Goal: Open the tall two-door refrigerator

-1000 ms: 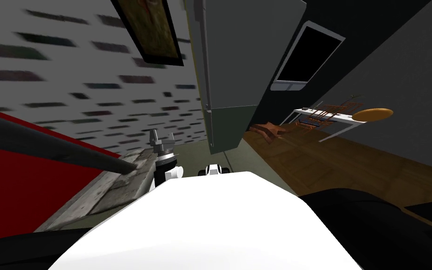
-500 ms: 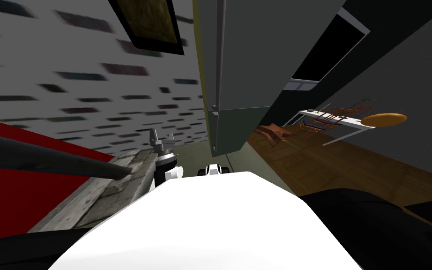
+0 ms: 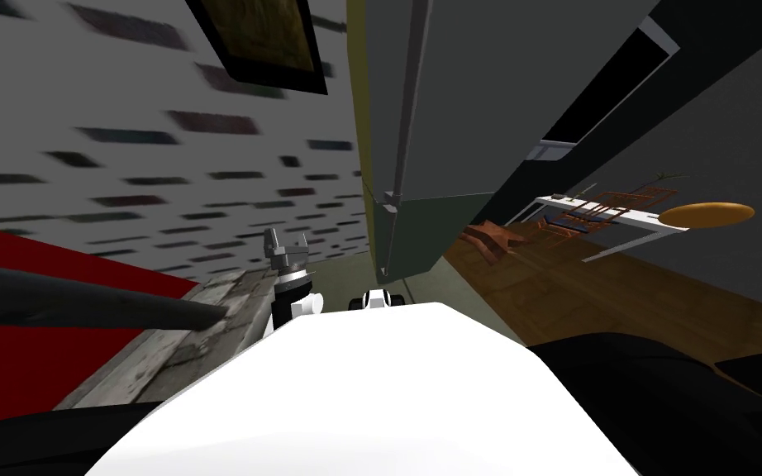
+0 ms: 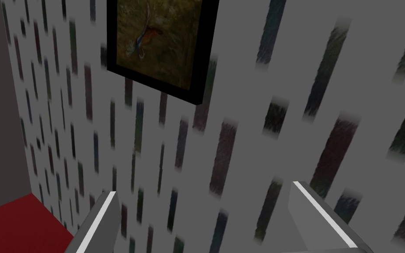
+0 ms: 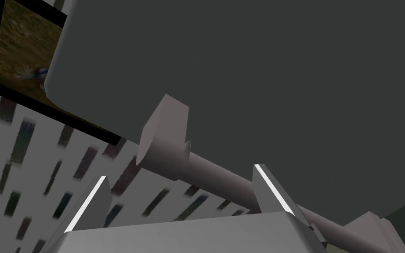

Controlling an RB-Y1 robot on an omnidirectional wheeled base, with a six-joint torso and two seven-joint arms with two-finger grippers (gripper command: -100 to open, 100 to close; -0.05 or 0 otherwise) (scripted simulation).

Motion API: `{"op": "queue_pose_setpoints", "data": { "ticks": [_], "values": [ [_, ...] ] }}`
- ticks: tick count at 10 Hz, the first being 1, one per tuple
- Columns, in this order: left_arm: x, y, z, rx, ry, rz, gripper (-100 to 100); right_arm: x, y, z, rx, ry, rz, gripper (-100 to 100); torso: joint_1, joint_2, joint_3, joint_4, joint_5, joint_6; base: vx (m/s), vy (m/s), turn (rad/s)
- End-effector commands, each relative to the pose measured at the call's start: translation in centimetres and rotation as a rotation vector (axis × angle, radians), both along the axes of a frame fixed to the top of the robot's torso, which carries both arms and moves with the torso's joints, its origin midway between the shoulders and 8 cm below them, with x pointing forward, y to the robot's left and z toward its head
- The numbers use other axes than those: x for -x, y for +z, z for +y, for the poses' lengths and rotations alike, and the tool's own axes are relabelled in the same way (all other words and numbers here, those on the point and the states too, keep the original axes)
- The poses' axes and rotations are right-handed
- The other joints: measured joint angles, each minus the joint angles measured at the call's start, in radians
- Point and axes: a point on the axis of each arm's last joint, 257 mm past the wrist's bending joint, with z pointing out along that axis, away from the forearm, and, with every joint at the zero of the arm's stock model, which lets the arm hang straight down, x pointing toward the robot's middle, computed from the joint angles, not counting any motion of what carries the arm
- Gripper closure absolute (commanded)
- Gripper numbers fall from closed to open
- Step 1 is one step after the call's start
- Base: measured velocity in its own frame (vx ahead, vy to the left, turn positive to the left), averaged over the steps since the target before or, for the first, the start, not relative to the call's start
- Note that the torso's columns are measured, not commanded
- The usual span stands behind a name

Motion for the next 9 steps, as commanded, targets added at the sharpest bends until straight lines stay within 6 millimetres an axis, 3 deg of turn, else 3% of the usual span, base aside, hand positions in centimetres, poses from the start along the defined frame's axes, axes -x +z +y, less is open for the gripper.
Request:
{"op": "queue_pose_setpoints", "data": {
  "ticks": [1, 4, 5, 6, 9],
  "values": [
    [0.0, 0.0, 0.0, 0.000, 0.000, 0.000, 0, 0.4, 0.3, 0.6, 0.012, -0.008, 0.011, -100, 0.000, 0.001, 0.000, 0.000, 0.000, 0.000, 0.158, 0.080, 0.012],
    [0.0, 0.0, 0.0, 0.000, 0.000, 0.000, 0, 0.4, 0.3, 0.6, 0.010, -0.008, 0.008, -100, -0.001, 0.003, 0.002, 0.002, 0.000, 0.000, 0.095, 0.032, 0.012],
    [0.0, 0.0, 0.0, 0.000, 0.000, 0.000, 0, 0.4, 0.3, 0.6, 0.011, -0.009, 0.009, 100, -0.001, 0.004, 0.002, 0.001, 0.000, 0.000, 0.014, 0.004, 0.003],
    [0.0, 0.0, 0.0, 0.000, 0.000, 0.000, 0, 1.9, 0.6, 1.9, 0.007, 0.047, 0.005, 100, -0.001, 0.005, 0.004, 0.000, -0.001, 0.001, -0.130, -0.184, 0.134],
    [0.0, 0.0, 0.0, 0.000, 0.000, 0.000, 0, 3.4, 0.7, 3.1, 0.008, 0.101, 0.005, 100, -0.007, 0.005, 0.005, 0.000, -0.005, 0.002, -0.155, -0.224, 0.112]
  ]
}}
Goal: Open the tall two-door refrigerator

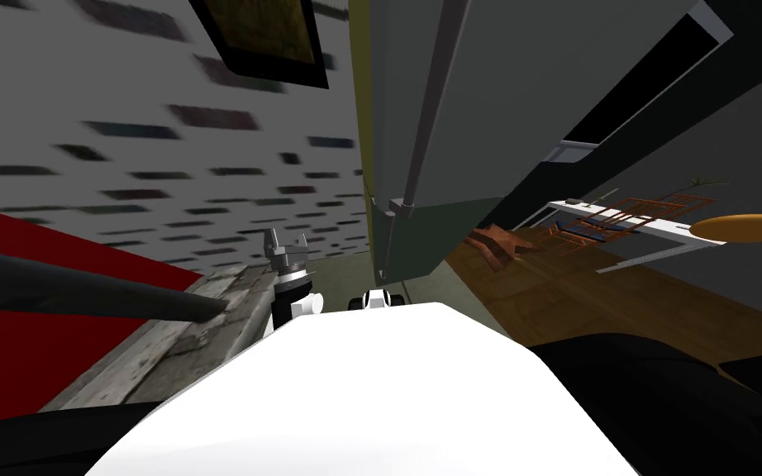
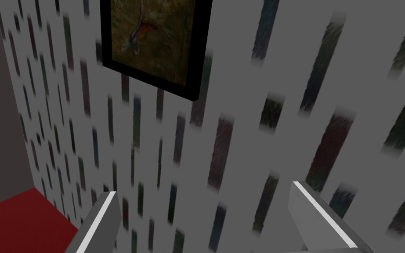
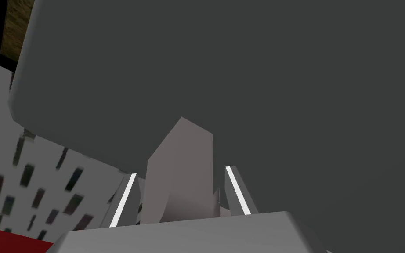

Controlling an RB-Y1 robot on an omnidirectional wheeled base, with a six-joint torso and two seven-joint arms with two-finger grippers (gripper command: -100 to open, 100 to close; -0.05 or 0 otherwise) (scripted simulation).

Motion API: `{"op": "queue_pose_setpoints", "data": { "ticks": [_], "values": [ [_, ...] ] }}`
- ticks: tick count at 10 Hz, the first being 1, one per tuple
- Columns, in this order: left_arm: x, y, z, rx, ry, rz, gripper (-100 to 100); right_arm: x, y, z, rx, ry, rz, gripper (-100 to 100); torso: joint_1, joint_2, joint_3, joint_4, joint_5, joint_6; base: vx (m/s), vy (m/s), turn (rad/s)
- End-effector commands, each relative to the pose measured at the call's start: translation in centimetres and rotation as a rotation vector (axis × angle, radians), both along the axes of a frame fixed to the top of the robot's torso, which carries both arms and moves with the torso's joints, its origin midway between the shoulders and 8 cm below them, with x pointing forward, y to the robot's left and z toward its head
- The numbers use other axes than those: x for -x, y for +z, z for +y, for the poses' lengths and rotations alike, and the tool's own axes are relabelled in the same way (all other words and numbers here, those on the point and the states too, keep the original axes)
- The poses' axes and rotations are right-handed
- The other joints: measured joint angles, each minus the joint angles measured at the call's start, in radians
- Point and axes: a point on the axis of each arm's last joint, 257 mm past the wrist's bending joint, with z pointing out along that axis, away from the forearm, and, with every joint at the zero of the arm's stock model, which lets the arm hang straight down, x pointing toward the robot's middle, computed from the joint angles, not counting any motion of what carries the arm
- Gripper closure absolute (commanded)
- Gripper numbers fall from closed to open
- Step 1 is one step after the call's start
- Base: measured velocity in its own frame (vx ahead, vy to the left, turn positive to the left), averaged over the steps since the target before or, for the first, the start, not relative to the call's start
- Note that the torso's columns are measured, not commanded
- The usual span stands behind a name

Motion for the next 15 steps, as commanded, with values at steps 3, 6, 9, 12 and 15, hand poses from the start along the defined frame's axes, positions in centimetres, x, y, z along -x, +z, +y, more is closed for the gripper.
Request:
{"op": "queue_pose_setpoints", "data": {
  "ticks": [3, 6, 9, 12, 15],
  "values": [
    [0.0, 0.0, 0.0, 0.000, 0.000, 0.000, 0, 3.1, -0.1, 2.6, 0.009, 0.117, 0.009, 100, 0.002, -0.005, -0.006, -0.001, 0.002, -0.001, -0.186, -0.244, 0.113],
    [0.0, 0.0, 0.0, 0.000, 0.000, 0.000, 0, 5.6, 0.0, 4.3, 0.015, 0.197, 0.008, 100, 0.008, -0.005, -0.005, -0.001, 0.005, -0.002, -0.187, -0.230, 0.114],
    [0.0, 0.0, 0.0, 0.000, 0.000, 0.000, 0, 6.6, 0.0, 4.8, 0.014, 0.229, 0.012, 100, 0.015, -0.010, -0.009, -0.002, 0.010, -0.004, -0.082, -0.167, 0.092],
    [0.0, 0.0, 0.0, 0.000, 0.000, 0.000, 0, 8.8, -0.1, 5.8, 0.013, 0.298, 0.016, 100, 0.002, -0.003, -0.003, -0.001, 0.002, -0.002, -0.118, -0.278, 0.218],
    [0.0, 0.0, 0.0, 0.000, 0.000, 0.000, 0, 11.0, -0.2, 6.8, 0.013, 0.366, 0.019, 100, -0.001, -0.005, -0.005, -0.001, 0.001, -0.001, -0.129, -0.301, 0.157]
  ]
}}
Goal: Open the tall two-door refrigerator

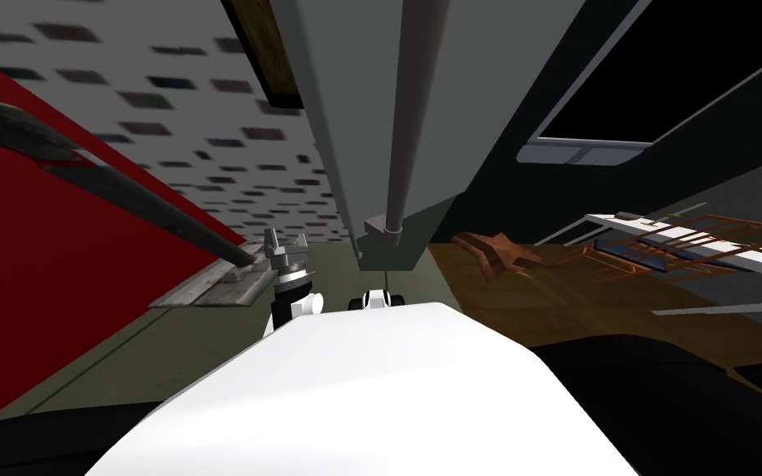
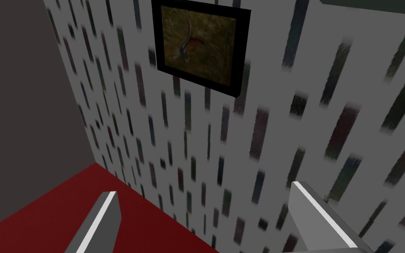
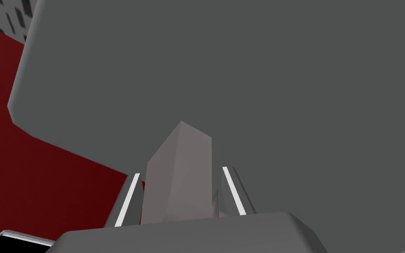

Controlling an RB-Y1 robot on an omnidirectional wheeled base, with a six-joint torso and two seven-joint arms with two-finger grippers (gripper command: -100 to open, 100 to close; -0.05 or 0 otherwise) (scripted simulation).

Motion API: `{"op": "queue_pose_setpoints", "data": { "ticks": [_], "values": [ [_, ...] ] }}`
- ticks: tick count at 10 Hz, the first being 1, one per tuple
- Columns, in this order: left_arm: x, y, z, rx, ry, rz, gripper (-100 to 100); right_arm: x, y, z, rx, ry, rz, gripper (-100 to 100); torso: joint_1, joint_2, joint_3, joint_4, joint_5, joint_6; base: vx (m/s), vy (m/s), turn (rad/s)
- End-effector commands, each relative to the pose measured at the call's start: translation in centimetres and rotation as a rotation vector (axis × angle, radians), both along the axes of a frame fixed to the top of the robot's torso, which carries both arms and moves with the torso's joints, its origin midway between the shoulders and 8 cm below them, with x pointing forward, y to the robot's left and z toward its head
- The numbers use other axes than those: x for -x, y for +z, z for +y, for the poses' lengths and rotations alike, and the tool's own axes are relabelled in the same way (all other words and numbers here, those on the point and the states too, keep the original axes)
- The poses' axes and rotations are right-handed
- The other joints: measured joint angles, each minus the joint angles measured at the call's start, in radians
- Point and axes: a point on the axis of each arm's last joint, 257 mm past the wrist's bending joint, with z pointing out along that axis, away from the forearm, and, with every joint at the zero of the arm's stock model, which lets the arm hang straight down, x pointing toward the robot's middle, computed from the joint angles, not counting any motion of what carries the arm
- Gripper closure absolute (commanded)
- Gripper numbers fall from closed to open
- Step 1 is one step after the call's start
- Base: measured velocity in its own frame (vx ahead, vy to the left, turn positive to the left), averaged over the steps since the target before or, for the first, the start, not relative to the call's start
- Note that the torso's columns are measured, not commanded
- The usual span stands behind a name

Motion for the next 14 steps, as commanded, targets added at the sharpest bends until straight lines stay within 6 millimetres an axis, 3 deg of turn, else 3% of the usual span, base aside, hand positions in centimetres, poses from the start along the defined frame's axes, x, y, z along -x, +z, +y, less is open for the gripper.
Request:
{"op": "queue_pose_setpoints", "data": {
  "ticks": [1, 4, 8, 12, 13, 14],
  "values": [
    [0.0, 0.0, 0.0, 0.000, 0.000, 0.000, 0, 1.9, -0.2, 0.7, 0.003, 0.056, 0.008, 100, 0.003, -0.002, -0.001, -0.002, 0.001, -0.001, -0.128, -0.243, 0.152],
    [0.0, 0.0, 0.0, 0.000, 0.000, 0.000, 0, 3.2, -0.1, 1.0, -0.002, 0.091, 0.004, 100, 0.017, -0.008, -0.006, -0.003, 0.007, -0.001, -0.082, -0.170, 0.117],
    [0.0, 0.0, 0.0, 0.000, 0.000, 0.000, 0, 6.1, -0.1, 1.8, -0.002, 0.172, 0.012, 100, 0.000, -0.002, -0.001, -0.002, -0.001, -0.001, -0.058, -0.263, 0.207],
    [0.0, 0.0, 0.0, 0.000, 0.000, 0.000, 0, 8.3, -0.2, 2.4, 0.000, 0.233, 0.017, 100, 0.002, -0.005, -0.004, -0.003, 0.001, -0.001, -0.078, -0.246, 0.142],
    [0.0, 0.0, 0.0, 0.000, 0.000, 0.000, 0, 8.1, 0.8, 3.0, 0.000, 0.231, 0.006, -100, 0.002, -0.006, -0.005, -0.003, 0.001, -0.001, -0.040, -0.142, 0.033],
    [0.0, 0.0, 0.0, 0.000, 0.000, 0.000, 0, 8.2, 1.1, 3.9, 0.013, 0.236, 0.000, -100, 0.010, -0.010, -0.007, -0.004, 0.004, 0.000, -0.023, -0.030, -0.089]
  ]
}}
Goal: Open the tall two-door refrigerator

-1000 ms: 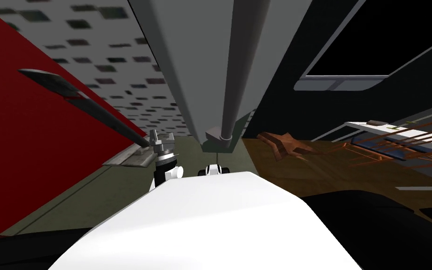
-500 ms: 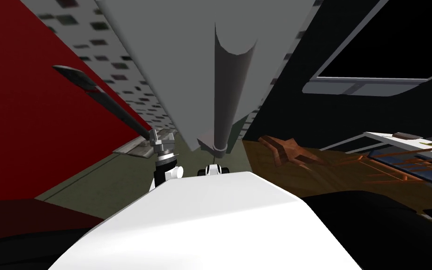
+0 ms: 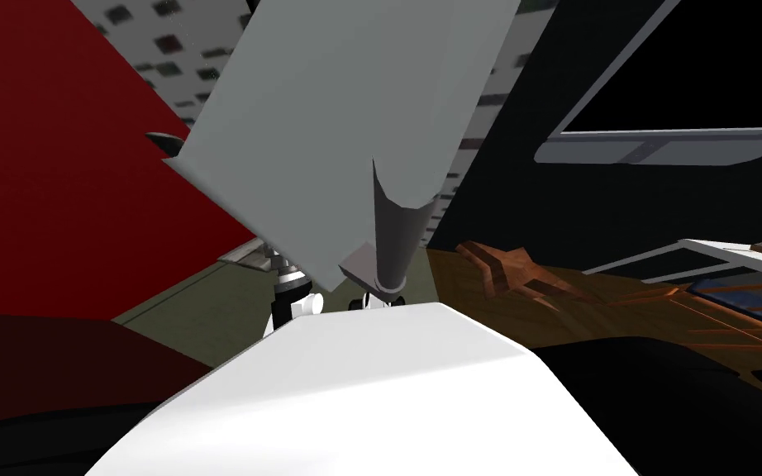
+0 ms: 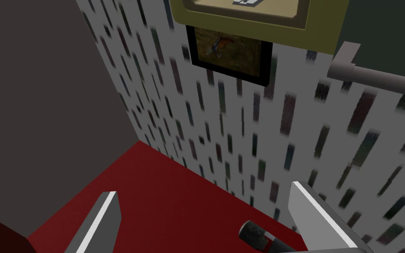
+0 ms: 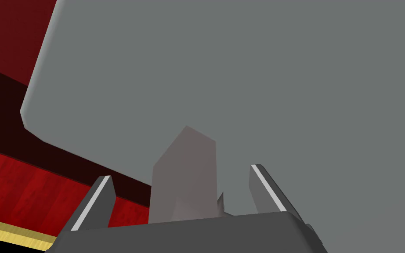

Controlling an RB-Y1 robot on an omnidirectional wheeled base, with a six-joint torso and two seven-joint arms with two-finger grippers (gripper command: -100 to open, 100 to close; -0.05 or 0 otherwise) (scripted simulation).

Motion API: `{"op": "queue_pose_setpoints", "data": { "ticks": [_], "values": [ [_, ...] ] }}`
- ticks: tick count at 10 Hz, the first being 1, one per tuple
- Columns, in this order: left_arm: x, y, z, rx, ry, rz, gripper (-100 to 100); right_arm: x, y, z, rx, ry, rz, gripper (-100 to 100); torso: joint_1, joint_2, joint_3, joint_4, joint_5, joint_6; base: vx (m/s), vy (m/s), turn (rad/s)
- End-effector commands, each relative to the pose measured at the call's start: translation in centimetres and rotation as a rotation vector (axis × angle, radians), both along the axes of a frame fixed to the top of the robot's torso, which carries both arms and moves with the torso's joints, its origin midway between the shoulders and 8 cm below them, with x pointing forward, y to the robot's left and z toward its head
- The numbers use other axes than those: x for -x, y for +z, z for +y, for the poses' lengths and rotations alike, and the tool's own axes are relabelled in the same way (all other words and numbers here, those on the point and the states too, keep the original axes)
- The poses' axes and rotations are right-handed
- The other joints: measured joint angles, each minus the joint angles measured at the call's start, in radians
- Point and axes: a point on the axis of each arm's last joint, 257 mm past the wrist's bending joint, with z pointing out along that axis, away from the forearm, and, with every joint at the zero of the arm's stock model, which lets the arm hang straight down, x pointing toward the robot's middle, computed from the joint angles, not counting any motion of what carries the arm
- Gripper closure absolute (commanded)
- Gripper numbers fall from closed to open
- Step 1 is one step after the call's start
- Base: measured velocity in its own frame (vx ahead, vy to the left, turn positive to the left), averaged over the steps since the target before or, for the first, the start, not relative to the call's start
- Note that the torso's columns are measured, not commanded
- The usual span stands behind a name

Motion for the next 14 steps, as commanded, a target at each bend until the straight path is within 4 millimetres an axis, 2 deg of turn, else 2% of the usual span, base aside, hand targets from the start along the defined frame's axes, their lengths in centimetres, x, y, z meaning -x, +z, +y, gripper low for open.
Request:
{"op": "queue_pose_setpoints", "data": {
  "ticks": [1, 2, 3, 4, 5, 6, 7, 8, 10, 11, 12, 13, 14],
  "values": [
    [0.0, 0.0, 0.0, 0.000, 0.000, 0.000, 0, -0.2, 1.1, 0.9, -0.002, 0.005, -0.005, -100, 0.007, -0.003, -0.001, -0.001, 0.004, -0.001, -0.007, 0.007, -0.029],
    [0.0, 0.0, 0.0, 0.000, 0.000, 0.000, 0, -0.1, 1.2, 1.9, 0.017, 0.011, -0.013, -100, 0.008, -0.003, -0.001, -0.001, 0.004, -0.002, 0.000, 0.009, -0.010],
    [0.0, 0.0, 0.0, 0.000, 0.000, 0.000, 0, -0.2, 1.8, 1.5, -0.002, 0.010, -0.007, -100, 0.003, 0.000, 0.000, 0.000, 0.003, -0.001, 0.003, 0.006, -0.003],
    [0.0, 0.0, 0.0, 0.000, 0.000, 0.000, 0, -0.2, 1.9, 2.6, 0.016, 0.015, -0.014, -100, -0.004, 0.002, 0.001, 0.001, 0.000, -0.001, 0.000, -0.016, -0.021],
    [0.0, 0.0, 0.0, 0.000, 0.000, 0.000, 0, -0.3, 2.4, 2.2, -0.002, 0.014, -0.008, -100, -0.009, 0.004, 0.002, 0.002, -0.002, -0.001, 0.000, -0.028, -0.015],
    [0.0, 0.0, 0.0, 0.000, 0.000, 0.000, 0, -0.3, 2.6, 3.3, 0.016, 0.019, -0.015, -100, -0.009, 0.008, 0.004, 0.004, -0.002, -0.001, 0.001, -0.035, -0.016],
    [0.0, 0.0, 0.0, 0.000, 0.000, 0.000, 0, -0.4, 3.0, 2.9, -0.001, 0.018, -0.009, -100, -0.008, 0.009, 0.005, 0.004, -0.002, 0.000, -0.002, -0.026, -0.007],
    [0.0, 0.0, 0.0, 0.000, 0.000, 0.000, 0, -0.3, 2.9, 4.2, 0.022, 0.022, -0.016, -100, -0.008, 0.008, 0.005, 0.004, -0.002, 0.000, -0.011, -0.030, -0.021],
    [0.0, 0.0, 0.0, 0.000, 0.000, 0.000, 0, -0.6, 3.6, 3.7, 0.000, 0.021, -0.008, -100, -0.006, 0.007, 0.003, 0.004, -0.001, -0.001, -0.005, -0.020, -0.009],
    [0.0, 0.0, 0.0, 0.000, 0.000, 0.000, 0, -0.6, 3.6, 4.7, 0.016, 0.024, -0.012, -100, -0.004, 0.006, 0.002, 0.003, -0.001, -0.001, -0.003, -0.020, -0.022],
    [0.0, 0.0, 0.0, 0.000, 0.000, 0.000, 0, -0.7, 4.0, 4.4, 0.001, 0.023, -0.007, -100, -0.004, 0.005, 0.002, 0.003, 0.000, 0.000, -0.004, -0.022, -0.013],
    [0.0, 0.0, 0.0, 0.000, 0.000, 0.000, 0, -0.8, 4.1, 5.4, 0.014, 0.026, -0.009, -100, -0.005, 0.005, 0.002, 0.003, -0.001, -0.001, -0.007, -0.035, -0.019],
    [0.0, 0.0, 0.0, 0.000, 0.000, 0.000, 0, -0.9, 4.4, 5.2, 0.003, 0.025, -0.005, -100, -0.005, 0.006, 0.002, 0.003, 0.000, -0.001, -0.004, -0.031, -0.007]
  ]
}}
